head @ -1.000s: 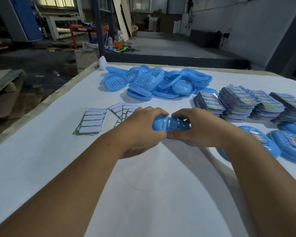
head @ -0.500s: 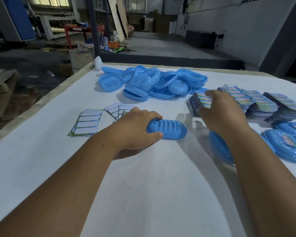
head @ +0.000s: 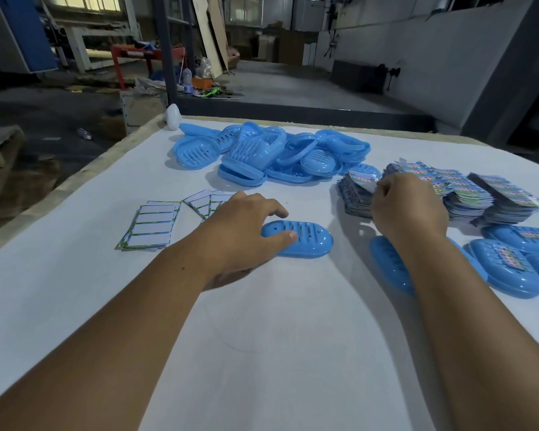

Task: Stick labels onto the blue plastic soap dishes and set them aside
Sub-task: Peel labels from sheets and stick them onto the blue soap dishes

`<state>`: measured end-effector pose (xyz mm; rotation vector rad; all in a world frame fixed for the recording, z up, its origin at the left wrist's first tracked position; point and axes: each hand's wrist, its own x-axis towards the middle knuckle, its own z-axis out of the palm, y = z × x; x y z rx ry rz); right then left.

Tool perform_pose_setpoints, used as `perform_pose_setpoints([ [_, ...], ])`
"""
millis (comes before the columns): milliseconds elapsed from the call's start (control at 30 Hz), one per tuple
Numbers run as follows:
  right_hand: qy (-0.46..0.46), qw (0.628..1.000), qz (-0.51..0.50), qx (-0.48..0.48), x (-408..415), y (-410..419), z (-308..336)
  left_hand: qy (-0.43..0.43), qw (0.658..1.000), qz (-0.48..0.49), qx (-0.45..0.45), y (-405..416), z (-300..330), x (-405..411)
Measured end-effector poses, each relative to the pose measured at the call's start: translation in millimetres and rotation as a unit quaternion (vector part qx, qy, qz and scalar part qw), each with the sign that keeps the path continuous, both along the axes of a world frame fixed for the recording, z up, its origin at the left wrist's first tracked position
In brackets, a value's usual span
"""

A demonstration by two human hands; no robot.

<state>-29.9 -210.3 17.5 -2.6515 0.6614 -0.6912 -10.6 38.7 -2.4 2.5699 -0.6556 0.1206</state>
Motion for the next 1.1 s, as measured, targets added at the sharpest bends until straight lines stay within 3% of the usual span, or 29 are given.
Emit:
perform_pose_setpoints([
  [167, -0.135, 0.991, 0.017, -0.019, -7, 13, 12, -0.017, 0.994, 0.047, -0.099, -8, 0, -2],
  [333, -0.202, 0.966, 0.162, 0.007, -17, 38, 15, 0.05, 0.967, 0.07, -0.24, -13, 5, -3],
  [533, -0.173, 0.931, 0.321, -0.018, -26, 72, 5, 0.144, 0.899, 0.123, -0.396, -9, 15, 4],
  [833, -0.052, 0.924, 0.379, 0.008, -22, 75, -8, 0.146, 0.902, 0.135, -0.383, -5, 10, 5],
  [1000, -0.154, 0.927, 0.309, 0.148, -14, 77, -12, 0.137, 0.911, 0.09, -0.378, -3, 13, 2],
  [1100, -0.159, 0.899, 0.281, 0.295, -6, 72, -9, 0.162, 0.913, 0.055, -0.369, -7, 13, -2],
])
